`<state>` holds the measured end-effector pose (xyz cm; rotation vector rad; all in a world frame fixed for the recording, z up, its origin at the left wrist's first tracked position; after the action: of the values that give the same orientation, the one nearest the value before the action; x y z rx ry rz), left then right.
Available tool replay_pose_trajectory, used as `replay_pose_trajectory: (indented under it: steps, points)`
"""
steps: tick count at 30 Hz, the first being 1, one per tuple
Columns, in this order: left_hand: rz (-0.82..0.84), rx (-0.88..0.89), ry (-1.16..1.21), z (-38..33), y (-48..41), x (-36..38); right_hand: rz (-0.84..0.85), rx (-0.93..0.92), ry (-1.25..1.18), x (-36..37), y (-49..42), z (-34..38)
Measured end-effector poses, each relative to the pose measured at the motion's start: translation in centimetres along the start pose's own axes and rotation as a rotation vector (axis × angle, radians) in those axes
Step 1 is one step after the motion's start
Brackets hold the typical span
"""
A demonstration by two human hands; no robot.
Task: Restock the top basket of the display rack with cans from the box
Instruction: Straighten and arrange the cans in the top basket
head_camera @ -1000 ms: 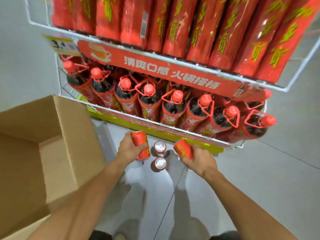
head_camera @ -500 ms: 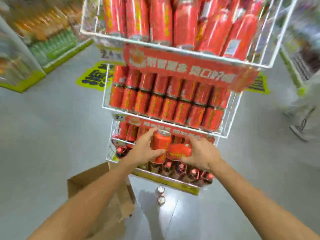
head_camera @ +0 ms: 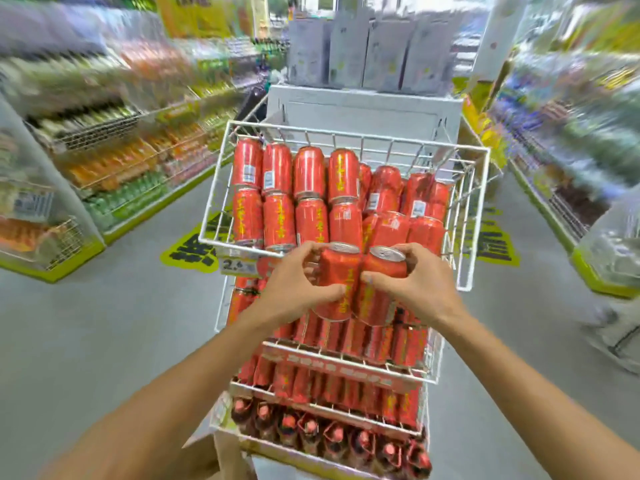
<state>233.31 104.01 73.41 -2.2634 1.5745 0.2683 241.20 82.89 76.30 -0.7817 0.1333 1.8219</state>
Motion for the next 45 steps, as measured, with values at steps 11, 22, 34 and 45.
replay_pose_trajectory:
  steps: [11,22,34,45]
  points:
    - [-0.133,0.052,0.014,-10.0,-12.6,1.8,-0.195,-0.029,-0.024,-7.6,-11.6,1.8]
    - [-0.028,0.12,-0.181,-11.7,-20.3,7.4,-0.315,0.179,0.305,-9.2,-17.9,-1.2]
    - [-0.042,-0.012,-0.276,-8.8,-20.9,7.4,-0.285,0.204,0.315,-7.6,-18.5,-3.7]
    - [-0.07,0.006,-0.33,-8.3,-20.8,7.3,-0.34,0.105,0.15,-7.3,-18.5,-4.6]
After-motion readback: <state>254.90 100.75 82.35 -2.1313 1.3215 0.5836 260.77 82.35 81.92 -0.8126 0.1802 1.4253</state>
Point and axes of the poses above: each hand's wrist, its own y-axis away from the middle knuckle, its own x-axis out of the palm, z = x × y, the point moved 4 cm from there along -y, towards the middle knuckle, and after that the axes turned 4 degrees about -x, right-handed, at the moved point
